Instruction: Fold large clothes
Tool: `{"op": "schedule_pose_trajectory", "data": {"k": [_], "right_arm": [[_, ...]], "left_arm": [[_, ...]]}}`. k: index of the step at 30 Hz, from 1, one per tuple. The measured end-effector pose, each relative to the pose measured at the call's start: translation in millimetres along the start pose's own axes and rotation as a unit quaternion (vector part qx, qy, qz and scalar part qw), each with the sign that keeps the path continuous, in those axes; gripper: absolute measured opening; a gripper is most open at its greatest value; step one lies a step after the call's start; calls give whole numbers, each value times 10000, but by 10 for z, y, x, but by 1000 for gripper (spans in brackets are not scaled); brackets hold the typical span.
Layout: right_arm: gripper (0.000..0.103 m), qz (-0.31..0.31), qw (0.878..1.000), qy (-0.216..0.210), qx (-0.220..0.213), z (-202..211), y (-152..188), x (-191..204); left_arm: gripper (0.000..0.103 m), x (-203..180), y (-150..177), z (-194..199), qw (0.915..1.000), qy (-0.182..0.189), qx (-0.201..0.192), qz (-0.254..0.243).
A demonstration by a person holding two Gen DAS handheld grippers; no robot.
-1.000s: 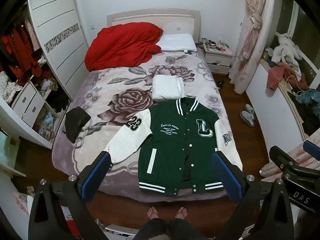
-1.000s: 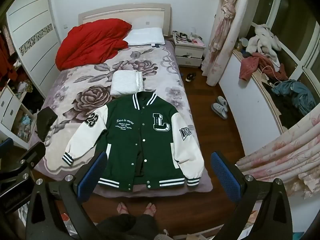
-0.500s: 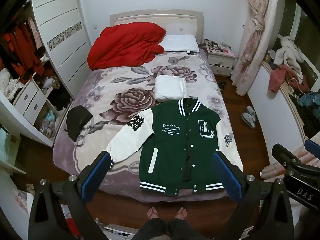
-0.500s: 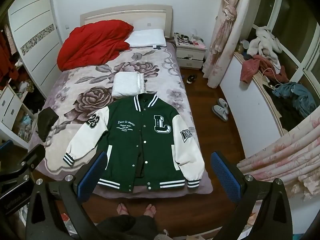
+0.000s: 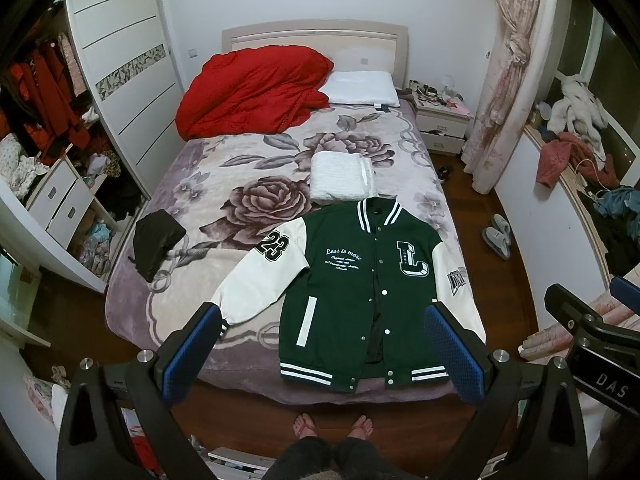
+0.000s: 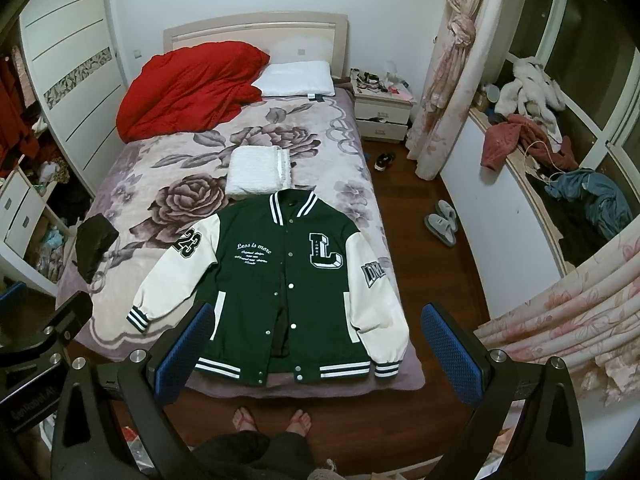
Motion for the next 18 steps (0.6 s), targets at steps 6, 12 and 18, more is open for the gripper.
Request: {"op": "schedule_pose_trajectory", "data": {"k": [6,12,18], "right_arm": [[103,-21,10000,-10,-11,64,-34,56],[103,-15,10000,9,-23,64,-22,30],[103,-14,10000,20,-39,126,-86,20]], "left_arm": [[103,4,-6,0,10000,-6,-10,-1],[103,12,-3,4,10000,11,-26,0],[103,18,-52,37,10000,22,-52,-6]]}}
Point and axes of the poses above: each gripper's, at about its wrist camera, not at the fingertips, and z roughly against the way its jaws point, x to its left, y to its underside, the point moved 6 cm from there along -z, roughly the way its jaws point, and after that the axes turned 8 degrees about x, right-handed, at the moved point
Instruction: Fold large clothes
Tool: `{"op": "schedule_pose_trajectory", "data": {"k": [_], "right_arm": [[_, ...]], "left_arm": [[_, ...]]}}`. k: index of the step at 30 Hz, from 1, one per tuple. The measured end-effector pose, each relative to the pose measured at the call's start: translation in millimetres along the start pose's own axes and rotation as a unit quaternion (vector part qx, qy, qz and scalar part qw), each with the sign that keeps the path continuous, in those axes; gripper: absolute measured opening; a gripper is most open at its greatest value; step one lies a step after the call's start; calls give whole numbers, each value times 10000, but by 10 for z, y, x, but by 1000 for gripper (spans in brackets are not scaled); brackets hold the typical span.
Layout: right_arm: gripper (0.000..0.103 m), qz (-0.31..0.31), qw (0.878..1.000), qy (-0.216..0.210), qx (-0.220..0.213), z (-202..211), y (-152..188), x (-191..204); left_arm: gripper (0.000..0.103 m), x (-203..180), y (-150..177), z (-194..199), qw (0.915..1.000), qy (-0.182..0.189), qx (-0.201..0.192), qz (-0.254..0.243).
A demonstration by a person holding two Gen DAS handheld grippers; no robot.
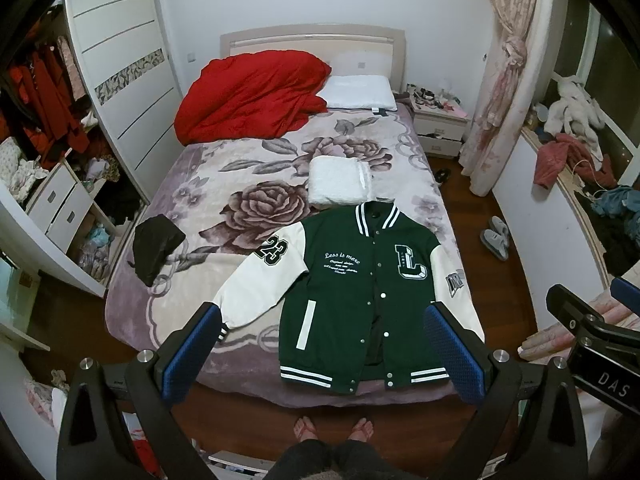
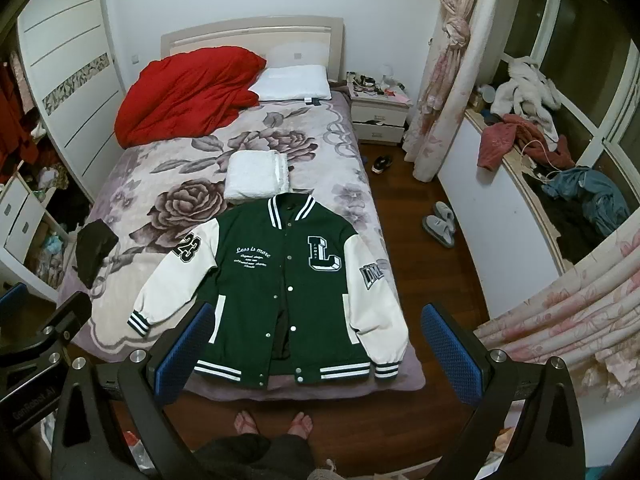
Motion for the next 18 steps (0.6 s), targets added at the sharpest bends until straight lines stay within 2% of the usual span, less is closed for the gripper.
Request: {"op": "schedule_pose_trajectory", "data": {"k": [18], "right_arm": [[103,-11,10000,3,-49,147,-63,-11]], "left_arm": [[103,-50,-69,95,10000,12,-73,4]]}}
Point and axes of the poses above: each gripper's, at about its wrist camera, not at the fingertips, and z roughly against the way its jaws point, x to its left, y to its underside, the point moved 6 cm from there along -z, roughly the way its jaws point, and after that the axes turned 8 degrees about x, right-handed, at the moved point
